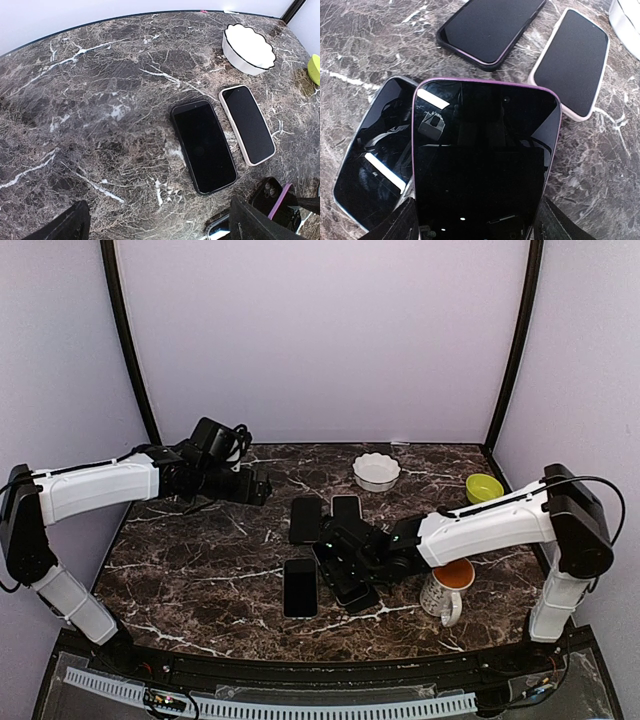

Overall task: Put the phone into the phone case
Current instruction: Install the phone into the phone case.

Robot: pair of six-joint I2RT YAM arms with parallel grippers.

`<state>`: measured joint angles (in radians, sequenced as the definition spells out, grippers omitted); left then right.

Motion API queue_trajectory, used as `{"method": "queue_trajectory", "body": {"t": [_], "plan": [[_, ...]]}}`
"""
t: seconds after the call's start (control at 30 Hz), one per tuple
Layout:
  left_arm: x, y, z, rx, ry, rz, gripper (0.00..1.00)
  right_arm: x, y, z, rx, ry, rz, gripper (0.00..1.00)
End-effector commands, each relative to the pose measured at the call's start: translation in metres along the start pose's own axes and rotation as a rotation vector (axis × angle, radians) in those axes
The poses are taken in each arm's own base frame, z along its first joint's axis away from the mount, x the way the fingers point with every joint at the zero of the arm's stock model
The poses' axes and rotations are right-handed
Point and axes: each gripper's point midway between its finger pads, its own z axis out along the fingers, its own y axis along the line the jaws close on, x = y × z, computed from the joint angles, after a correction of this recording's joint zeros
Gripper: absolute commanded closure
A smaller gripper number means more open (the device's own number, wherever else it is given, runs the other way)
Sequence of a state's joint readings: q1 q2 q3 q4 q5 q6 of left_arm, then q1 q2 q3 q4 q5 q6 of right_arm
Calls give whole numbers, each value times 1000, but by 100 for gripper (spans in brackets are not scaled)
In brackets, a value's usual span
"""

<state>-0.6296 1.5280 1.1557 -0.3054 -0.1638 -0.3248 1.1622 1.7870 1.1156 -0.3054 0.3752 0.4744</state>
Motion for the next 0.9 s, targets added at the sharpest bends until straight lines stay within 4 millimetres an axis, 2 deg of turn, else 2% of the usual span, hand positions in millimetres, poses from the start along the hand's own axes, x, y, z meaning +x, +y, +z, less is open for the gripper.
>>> {"method": "queue_trajectory", "body": {"t": [0.0,0.2,0.5,0.87], "plan": [[-14,-4,-13,46,-45,-28,1,-6,8,1,4,-8,30,76],[-15,-3,-13,49,-45,-33,1,-1,2,2,33,9,49,76],[-13,-4,-11,58,-36,-40,1,-16,1,-11,24,-38,53,76],[-12,-4,-10,68,-29,-50,1,-17,-10,-18,54,-50,58,77]]}}
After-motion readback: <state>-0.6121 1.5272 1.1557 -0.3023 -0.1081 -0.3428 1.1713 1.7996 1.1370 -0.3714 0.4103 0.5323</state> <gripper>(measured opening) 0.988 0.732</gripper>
